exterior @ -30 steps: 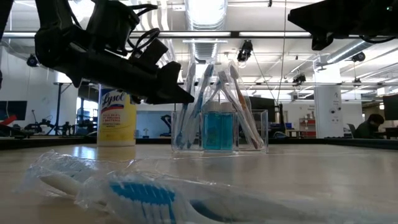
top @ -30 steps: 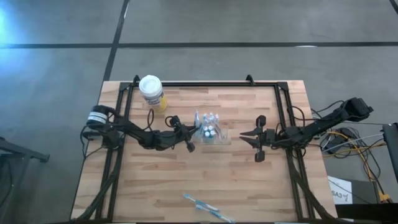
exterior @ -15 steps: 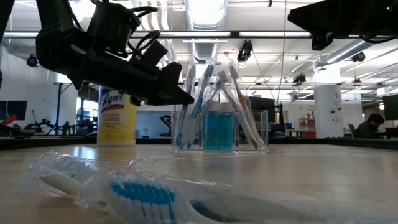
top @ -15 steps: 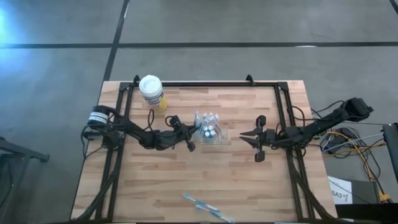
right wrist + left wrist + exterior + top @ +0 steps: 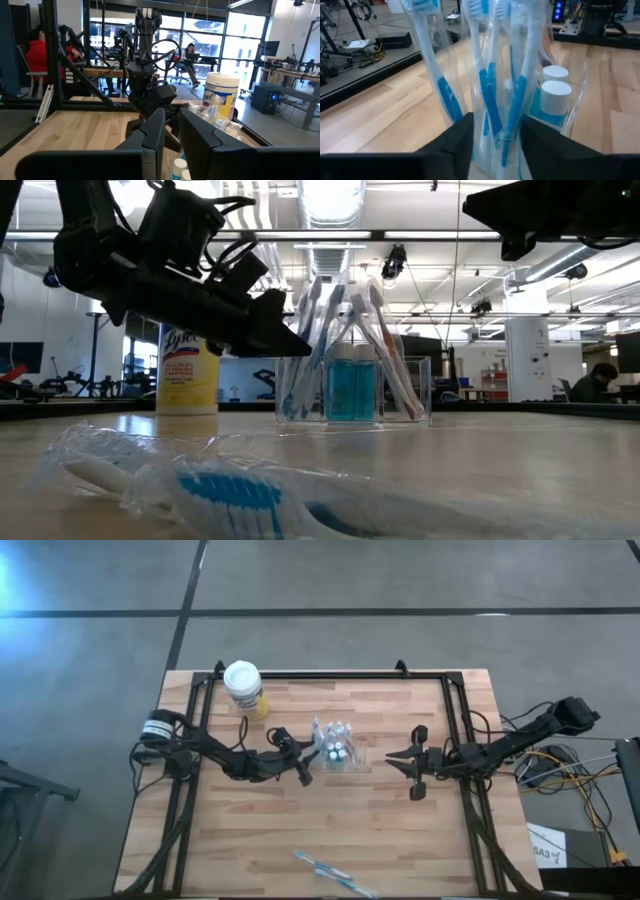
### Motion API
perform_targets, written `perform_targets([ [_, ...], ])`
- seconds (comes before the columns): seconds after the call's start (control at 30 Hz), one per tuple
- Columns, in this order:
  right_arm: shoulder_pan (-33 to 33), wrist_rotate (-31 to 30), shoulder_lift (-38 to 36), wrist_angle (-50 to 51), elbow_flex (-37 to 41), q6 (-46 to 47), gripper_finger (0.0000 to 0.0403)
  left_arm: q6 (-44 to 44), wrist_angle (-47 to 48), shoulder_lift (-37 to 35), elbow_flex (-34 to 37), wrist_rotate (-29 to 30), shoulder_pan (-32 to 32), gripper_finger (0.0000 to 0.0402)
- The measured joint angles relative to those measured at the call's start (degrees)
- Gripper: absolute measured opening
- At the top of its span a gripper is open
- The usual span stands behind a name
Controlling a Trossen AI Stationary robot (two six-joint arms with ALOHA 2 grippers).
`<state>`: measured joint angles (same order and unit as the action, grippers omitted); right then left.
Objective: Pick & Place toothbrushing station
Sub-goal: Put the blue toothbrush into the left compartment of the transparent organizer
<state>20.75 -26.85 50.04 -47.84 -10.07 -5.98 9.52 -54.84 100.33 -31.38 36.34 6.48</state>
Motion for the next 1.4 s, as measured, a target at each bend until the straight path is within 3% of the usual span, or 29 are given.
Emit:
perform_targets([
  [0.23,0.0,0.0,0.0,0.03,0.0,0.0,0.0054,-0.35,-0.63,-1.7,-0.07,-0.18,0.0,0.021],
  [0.53,0.02,0.01,0.0,0.03,0.0,0.0,0.0054,-3.86,4.77,-9.64,-0.11,-1.44,0.16,0.0218],
  [0.7,0.02,0.02,0.0,0.12,0.0,0.0,0.0054,-11.31,13.17,-19.87,-0.11,-3.15,1.91,0.0218],
  [0.93,0.0,0.02,0.0,0.55,0.0,-0.02,0.0054,-18.52,30.89,-39.03,-0.11,-16.62,4.0,0.0216],
  [1.0,0.0,0.02,0.0,0.53,0.0,-0.02,0.0054,-19.2,38.06,-44.58,-0.11,-23.04,3.98,0.0205],
  [1.1,0.0,0.02,0.0,0.55,0.0,-0.02,0.0054,-18.17,48.33,-52.19,-0.1,-27.54,4.0,0.0165],
  [1.2,0.0,0.02,0.0,0.53,0.0,-0.02,0.0054,-14.81,54.12,-59.19,1.15,-27.78,3.98,0.0106],
  [1.33,0.0,0.02,0.0,0.54,0.0,-0.2,0.0054,-13.67,55.02,-67.83,5.69,-27.76,3.98,0.0021],
  [1.4,0.0,0.02,0.0,0.55,0.0,-0.22,0.0054,-13.67,55.01,-71.79,8.36,-27.62,3.98,0.0009],
])
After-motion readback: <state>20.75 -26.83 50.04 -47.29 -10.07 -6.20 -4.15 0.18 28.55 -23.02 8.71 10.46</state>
